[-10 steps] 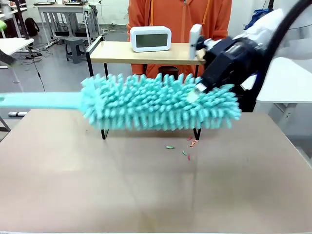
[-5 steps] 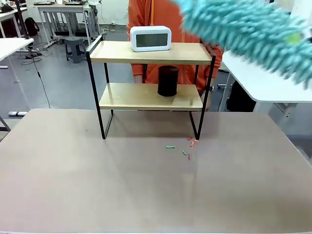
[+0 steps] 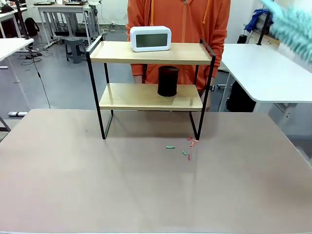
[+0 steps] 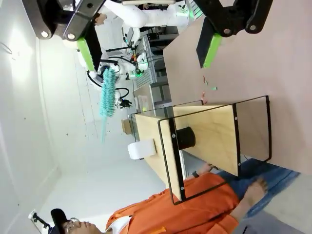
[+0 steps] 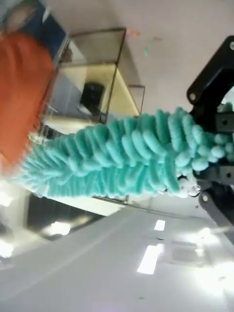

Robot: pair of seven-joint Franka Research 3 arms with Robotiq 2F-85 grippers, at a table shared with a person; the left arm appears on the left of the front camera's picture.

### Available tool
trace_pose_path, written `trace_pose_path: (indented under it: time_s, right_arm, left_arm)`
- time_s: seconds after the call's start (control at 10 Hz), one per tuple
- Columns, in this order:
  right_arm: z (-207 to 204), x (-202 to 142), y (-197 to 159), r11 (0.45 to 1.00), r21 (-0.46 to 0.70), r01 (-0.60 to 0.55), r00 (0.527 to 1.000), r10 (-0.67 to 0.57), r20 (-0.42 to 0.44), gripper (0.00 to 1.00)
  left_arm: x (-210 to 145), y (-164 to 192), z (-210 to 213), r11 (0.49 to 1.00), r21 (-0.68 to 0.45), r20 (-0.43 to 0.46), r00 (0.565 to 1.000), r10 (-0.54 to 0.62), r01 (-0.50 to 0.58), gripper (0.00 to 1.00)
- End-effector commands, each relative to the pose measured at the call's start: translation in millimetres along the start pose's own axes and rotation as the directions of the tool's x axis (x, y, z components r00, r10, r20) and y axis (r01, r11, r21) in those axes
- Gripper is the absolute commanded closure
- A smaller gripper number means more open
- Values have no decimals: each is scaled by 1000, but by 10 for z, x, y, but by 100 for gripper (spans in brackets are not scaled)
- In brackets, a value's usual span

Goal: Clean the shelf.
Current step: Hand the Duster back to the human.

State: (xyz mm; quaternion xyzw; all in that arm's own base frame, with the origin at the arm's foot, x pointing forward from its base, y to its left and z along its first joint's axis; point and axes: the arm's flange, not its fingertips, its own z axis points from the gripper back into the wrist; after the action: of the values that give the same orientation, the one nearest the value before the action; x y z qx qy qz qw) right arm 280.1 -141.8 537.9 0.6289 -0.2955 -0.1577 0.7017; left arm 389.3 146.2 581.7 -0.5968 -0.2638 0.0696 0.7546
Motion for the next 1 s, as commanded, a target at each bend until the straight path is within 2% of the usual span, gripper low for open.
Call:
trace_pose_path:
  time_s: [0.0,0.2,0.3,0.4,0.9]
  right_arm:
    - [-218,-682,-718,965,-27,262,963,-259,67,100]
    - [-257,-670,-926,915,-100,391,920,-387,59,100]
    - [-277,-651,-946,877,-193,441,898,-434,77,100]
    - [-53,188,-856,939,-81,335,942,-333,36,100]
    - [-53,188,-856,939,-81,335,942,-333,36,100]
  left_arm:
    - [2,-23,9,1000,0,-13,1000,-1,1,0]
    - [2,-23,9,1000,0,-13,1000,-1,1,0]
    - [2,-23,9,1000,0,-13,1000,-1,1,0]
    - [2,-23,9,1000,0,-13,1000,-1,1,0]
    - [2,-23,9,1000,0,-13,1000,-1,1,0]
